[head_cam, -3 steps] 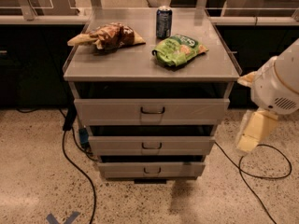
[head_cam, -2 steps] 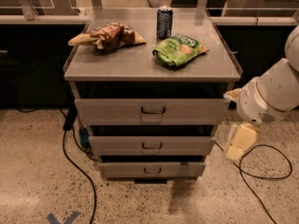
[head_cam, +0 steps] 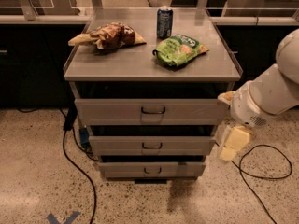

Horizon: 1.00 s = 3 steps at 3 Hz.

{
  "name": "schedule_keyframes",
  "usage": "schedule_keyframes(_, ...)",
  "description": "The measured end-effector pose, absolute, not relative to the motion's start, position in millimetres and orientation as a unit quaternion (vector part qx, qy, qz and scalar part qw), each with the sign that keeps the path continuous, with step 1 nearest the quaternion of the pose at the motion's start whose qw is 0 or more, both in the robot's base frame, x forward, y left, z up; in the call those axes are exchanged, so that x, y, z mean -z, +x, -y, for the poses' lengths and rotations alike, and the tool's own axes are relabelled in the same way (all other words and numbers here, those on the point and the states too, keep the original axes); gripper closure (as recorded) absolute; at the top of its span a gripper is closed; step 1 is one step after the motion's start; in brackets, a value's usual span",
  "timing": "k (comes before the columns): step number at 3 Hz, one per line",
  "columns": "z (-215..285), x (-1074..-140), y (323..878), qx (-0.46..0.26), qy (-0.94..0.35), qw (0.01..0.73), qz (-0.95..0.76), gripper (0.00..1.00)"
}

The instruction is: Open middle drawer

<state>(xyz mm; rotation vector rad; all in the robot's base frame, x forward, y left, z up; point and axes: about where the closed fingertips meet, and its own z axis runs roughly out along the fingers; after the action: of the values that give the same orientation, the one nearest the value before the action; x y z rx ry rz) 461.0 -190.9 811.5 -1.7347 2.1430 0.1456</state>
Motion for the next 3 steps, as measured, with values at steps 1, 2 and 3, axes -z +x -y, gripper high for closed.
schedule_keyframes(1, 175, -764, 474, -0.072, -0.621, 0.202, -0.754, 0.0)
schedule_keyframes(2, 164, -730, 484, -0.088, -0.621, 0.207, -0.751, 0.0)
schedule_keyframes(3, 154, -694, 490, -0.102, -0.628, 0.199, -0.745, 0.0)
